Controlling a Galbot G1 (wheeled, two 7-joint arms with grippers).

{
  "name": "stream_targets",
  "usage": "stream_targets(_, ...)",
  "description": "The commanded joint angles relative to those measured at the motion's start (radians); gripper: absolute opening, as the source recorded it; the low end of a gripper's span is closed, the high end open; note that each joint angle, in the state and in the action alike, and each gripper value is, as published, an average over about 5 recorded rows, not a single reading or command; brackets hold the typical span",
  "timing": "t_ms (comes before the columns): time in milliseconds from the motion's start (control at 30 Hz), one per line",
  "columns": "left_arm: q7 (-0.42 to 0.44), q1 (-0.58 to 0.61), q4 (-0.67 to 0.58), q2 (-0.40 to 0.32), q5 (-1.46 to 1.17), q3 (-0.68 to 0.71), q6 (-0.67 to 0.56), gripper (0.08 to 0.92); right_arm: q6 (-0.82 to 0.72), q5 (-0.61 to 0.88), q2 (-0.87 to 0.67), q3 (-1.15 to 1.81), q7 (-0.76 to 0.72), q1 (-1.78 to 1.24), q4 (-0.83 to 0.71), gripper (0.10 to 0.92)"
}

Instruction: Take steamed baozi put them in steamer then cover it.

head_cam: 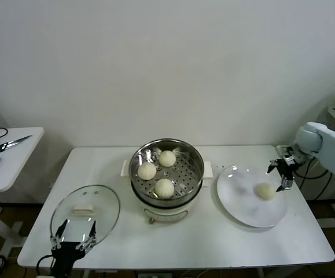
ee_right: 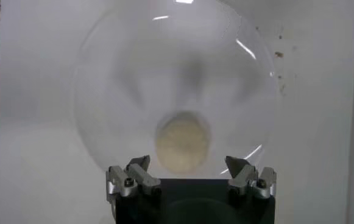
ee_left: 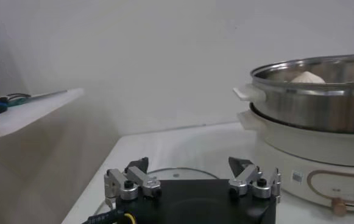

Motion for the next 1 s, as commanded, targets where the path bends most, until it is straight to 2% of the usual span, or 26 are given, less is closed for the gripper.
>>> stream_targets(33,0.0,-0.002,0.001,0.0,0.0,0.0,0.001,0.823,-0.013,-0.078,0.048,0.152,0.032,-0.168,-0.095,0.823)
stream_targets(333,-0.002,0.005,0.003,0.002,0.001,0.0,-0.002,0.823,-0.016,-0.137,0.104,0.173,0.046,-0.18,-0.144,0.821)
stream_targets(700,-0.002,0.005,0.003,0.001,0.001,0.0,-0.002,0.823,-0.022,-0.155,0.112,0.177,0.043,-0.183,-0.148,0.752)
stream_targets(1000,-0.003,0.0,0.001,-0.001,0.002,0.001,0.0,0.823,-0.032,-0.094,0.091,0.133,0.037,-0.109,-0.099,0.713)
